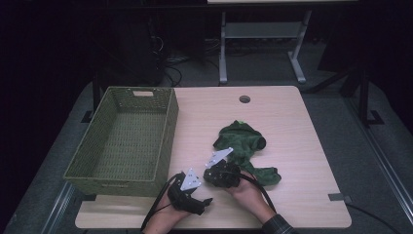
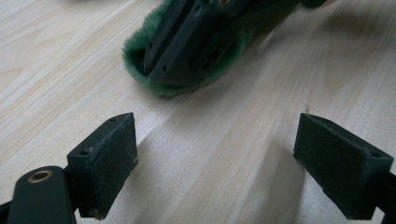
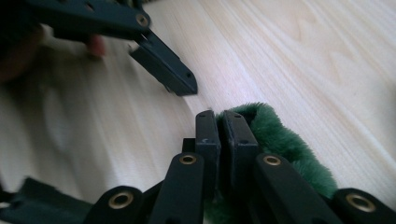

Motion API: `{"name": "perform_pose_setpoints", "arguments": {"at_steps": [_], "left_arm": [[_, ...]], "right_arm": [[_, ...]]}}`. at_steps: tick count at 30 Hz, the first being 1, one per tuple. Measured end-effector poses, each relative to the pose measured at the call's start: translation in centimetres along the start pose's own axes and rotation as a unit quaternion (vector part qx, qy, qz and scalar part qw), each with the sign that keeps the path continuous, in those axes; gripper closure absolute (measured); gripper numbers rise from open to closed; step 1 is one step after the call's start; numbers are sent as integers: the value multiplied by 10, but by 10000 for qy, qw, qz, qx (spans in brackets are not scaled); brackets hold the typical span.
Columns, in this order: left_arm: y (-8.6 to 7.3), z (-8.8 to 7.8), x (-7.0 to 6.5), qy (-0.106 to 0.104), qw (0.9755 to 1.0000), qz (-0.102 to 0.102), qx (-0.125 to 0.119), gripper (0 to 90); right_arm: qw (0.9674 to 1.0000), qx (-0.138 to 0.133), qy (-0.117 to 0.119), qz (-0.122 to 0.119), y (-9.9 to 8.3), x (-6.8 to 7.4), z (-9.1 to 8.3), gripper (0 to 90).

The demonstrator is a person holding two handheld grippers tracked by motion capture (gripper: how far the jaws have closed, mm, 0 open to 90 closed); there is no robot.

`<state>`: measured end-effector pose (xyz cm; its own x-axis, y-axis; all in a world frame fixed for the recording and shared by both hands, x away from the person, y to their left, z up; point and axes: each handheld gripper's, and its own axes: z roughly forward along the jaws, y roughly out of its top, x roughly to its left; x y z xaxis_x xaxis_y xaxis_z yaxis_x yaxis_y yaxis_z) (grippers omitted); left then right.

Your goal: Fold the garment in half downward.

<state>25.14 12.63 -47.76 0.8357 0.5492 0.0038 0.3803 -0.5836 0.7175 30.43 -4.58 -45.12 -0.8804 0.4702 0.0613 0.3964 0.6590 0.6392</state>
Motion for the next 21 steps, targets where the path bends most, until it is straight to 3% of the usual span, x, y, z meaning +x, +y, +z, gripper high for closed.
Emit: {"name": "perform_pose_setpoints", "arguments": {"at_steps": [4,5,16,21], "left_arm": [[0,0,0,5,10000,4,1,127],[0,0,0,7,10000,9,2,126],[0,0,0,-5,10000,-20,-31,126],[0,0,0,-10,10000,-17,-24,126]], "right_arm": [[9997,-203,100,46,1,2,-11,852],[9995,-281,102,-51,1,0,-14,852],[9962,-792,170,313,-6,-14,-58,848],[9947,-942,65,408,-12,-24,-71,847]]}}
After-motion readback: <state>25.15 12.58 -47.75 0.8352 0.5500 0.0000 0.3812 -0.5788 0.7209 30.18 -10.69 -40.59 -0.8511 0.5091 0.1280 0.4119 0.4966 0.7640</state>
